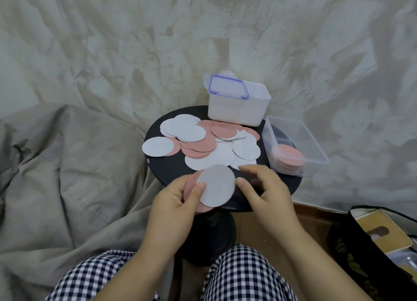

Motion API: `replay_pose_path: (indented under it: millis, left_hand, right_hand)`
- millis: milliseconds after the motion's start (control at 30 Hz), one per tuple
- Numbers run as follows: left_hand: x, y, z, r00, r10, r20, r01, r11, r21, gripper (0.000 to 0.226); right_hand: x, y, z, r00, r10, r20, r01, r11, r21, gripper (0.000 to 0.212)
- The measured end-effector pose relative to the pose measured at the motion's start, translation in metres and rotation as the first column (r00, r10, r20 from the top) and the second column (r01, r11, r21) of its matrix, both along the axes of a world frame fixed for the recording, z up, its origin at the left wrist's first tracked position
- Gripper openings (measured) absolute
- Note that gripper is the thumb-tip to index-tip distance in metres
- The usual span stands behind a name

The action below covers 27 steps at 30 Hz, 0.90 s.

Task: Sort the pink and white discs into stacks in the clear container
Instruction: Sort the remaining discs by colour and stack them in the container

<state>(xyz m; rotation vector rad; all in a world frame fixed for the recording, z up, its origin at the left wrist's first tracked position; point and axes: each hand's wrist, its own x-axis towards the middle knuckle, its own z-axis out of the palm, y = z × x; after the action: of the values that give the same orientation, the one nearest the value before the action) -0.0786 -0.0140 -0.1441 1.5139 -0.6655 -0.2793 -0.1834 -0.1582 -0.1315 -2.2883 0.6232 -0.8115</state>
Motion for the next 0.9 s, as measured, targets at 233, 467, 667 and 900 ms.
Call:
replay_pose_path:
  millis: [233, 467, 667, 900]
  left_hand:
    - [0.013, 0.014, -0.003, 0.996, 0.088, -0.021, -0.089, 0.996, -0.015, 0.018]
    - [0.011, 0.014, -0.006, 0.993, 0.105, -0.051, -0.107, 0.994, -0.030, 0.019]
    - [0.003, 0.005, -0.007, 0.995, 0.095, -0.042, -0.096, 0.995, -0.012, 0.015]
    - [0.002, 0.007, -0.009, 0.990, 0.103, -0.092, -0.104, 0.995, 0.000, 0.012]
  right_hand:
    - [-0.002, -0.022, -0.009, 0.899, -0.010, -0.438, -0.140, 0.941, -0.309, 0.056]
    - [-0.042, -0.024, -0.026, 0.981, 0.048, -0.186, -0.111, 0.932, -0.345, 0.057]
    - [-0.046, -0.026, -0.035, 0.981, 0.087, -0.172, -0.144, 0.925, -0.351, 0.049]
    - [-0.045, 0.003, -0.003, 0.974, -0.003, 0.226, -0.022, 0.994, 0.105, 0.010]
